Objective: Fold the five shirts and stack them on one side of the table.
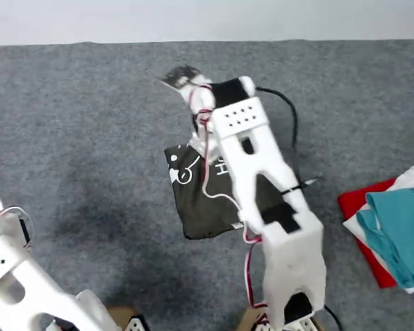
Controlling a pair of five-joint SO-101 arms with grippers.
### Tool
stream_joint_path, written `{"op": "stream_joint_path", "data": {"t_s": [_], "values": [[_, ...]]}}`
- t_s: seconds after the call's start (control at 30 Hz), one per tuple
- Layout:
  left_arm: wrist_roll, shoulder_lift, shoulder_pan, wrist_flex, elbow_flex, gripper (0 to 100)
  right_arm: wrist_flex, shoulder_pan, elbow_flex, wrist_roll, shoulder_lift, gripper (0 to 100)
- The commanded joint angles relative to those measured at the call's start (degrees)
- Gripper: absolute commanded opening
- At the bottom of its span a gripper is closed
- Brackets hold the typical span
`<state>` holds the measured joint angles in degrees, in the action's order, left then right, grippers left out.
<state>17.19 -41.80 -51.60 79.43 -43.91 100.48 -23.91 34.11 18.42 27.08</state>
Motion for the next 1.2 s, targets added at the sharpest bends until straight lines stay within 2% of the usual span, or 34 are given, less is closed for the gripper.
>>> {"op": "stream_joint_path", "data": {"t_s": [0.0, 0.1, 0.27, 0.57, 0.83, 0.93, 1.17], "values": [[-0.1, -1.3, 0.5, -1.0, 0.7, 0, 2.2, 3.2, -9.1, -3.6, -10.0, 1.4], [-0.1, -1.3, 0.5, -0.9, 0.7, 0, 2.2, 4.8, -15.1, -6.9, -14.1, 3.3], [-0.1, -1.3, 0.5, -0.7, 0.7, 0, 2.2, 10.8, -22.4, -11.3, -17.5, 17.7], [-0.1, -1.0, 0.7, -1.1, 0.2, 0, -7.3, 21.1, -32.7, -11.1, -15.2, 17.1], [-0.1, -0.9, 5.7, -1.1, 0.2, 0, -15.4, 21.1, -37.9, -11.6, -10.2, 16.3], [-0.1, -0.9, 6.2, -1.0, 0.2, 0, -16.1, 20.5, -37.7, -11.6, -7.8, 11.9], [-0.1, -0.9, 6.2, -1.0, 0.2, 0, -16.9, 18.5, -37.5, -11.7, -3.2, 11.2]]}}
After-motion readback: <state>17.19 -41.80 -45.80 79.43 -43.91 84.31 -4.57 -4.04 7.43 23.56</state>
